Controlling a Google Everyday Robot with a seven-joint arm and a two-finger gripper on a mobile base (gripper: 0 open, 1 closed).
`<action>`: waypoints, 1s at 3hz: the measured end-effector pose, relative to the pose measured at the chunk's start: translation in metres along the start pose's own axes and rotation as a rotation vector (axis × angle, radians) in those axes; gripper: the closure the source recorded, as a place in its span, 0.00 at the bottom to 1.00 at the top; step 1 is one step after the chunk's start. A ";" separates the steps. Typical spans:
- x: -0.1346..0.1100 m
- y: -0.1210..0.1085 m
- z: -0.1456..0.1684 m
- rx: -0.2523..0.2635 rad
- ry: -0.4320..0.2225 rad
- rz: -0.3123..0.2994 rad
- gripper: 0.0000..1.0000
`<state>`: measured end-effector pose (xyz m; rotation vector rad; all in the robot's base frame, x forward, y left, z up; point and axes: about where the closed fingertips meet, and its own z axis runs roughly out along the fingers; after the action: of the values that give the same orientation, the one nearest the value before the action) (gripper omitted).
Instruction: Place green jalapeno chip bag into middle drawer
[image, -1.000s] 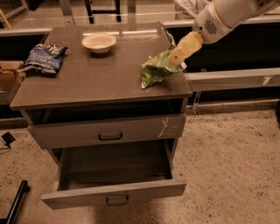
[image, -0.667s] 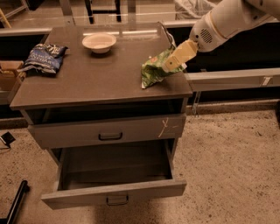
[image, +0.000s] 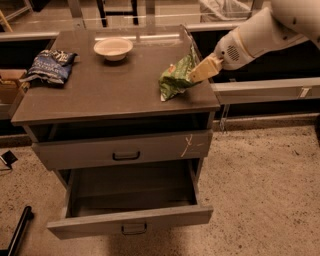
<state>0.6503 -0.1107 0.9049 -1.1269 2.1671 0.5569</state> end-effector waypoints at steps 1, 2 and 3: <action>-0.014 0.006 0.000 -0.162 -0.199 -0.015 0.88; -0.050 0.035 -0.024 -0.350 -0.416 -0.148 1.00; -0.076 0.099 -0.068 -0.532 -0.516 -0.456 1.00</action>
Offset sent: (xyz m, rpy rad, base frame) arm -0.0706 0.0402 0.1332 0.7012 -0.3693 0.7614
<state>0.5786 -0.0549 1.0143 -1.4920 1.2948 1.1020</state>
